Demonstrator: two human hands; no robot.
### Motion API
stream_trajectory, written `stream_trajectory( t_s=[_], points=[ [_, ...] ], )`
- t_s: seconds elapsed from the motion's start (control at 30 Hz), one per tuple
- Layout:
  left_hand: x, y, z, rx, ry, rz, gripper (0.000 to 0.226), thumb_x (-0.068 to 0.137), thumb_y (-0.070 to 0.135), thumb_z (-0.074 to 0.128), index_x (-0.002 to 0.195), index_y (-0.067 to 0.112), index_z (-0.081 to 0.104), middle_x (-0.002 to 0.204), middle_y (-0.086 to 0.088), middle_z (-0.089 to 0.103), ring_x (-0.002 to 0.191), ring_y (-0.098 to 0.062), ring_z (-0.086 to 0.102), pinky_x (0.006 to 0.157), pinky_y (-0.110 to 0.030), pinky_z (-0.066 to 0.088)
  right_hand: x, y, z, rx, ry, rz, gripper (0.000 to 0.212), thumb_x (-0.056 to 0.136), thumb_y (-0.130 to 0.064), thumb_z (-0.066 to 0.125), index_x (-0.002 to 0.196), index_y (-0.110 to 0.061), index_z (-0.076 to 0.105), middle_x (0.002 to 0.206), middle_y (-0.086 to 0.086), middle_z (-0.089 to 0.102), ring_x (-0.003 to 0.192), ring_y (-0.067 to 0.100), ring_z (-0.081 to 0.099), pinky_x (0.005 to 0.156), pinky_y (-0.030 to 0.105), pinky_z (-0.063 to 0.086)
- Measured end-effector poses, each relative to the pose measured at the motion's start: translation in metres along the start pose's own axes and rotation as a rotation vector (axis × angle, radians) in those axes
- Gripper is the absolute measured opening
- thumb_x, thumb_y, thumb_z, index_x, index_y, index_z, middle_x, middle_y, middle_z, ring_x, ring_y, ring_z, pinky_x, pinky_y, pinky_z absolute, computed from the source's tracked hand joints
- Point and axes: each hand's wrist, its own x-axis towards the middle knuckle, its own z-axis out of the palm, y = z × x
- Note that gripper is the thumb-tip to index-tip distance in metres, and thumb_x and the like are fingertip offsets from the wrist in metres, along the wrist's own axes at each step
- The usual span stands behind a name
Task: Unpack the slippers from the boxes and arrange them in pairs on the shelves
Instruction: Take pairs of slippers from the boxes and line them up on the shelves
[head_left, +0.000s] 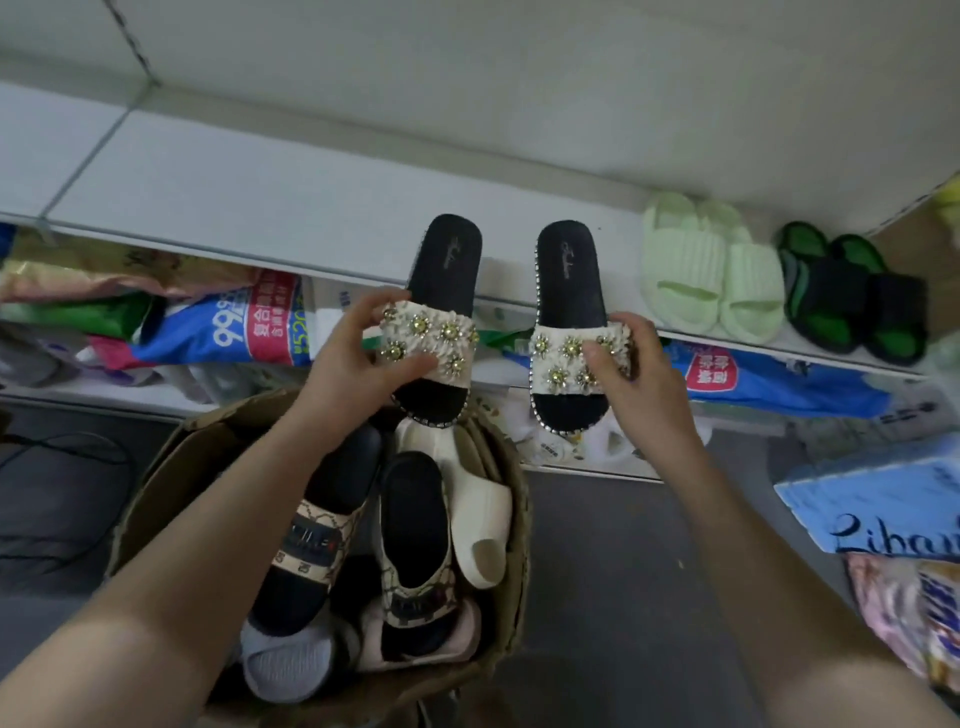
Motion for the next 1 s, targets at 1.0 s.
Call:
stream_trajectory(
  t_s=[1.0],
  points=[
    [0.171,0.022,0.141,0.69,0.008,0.29,0.061,0.083,0.032,0.072,0.138,0.035,0.046,0.151,-0.004,0.038,0.127,-0.025,0.05,0.101,-0.038,0.043,0.172,0.043,-0.009,-0.502,-0.001,-0.299,0.063,0.092,-0.049,0.057,0.145,-0.02,0.039,0.144,0.016,0.035,0.126,0.038,0.04,0.104,0.045,0.038]
  ],
)
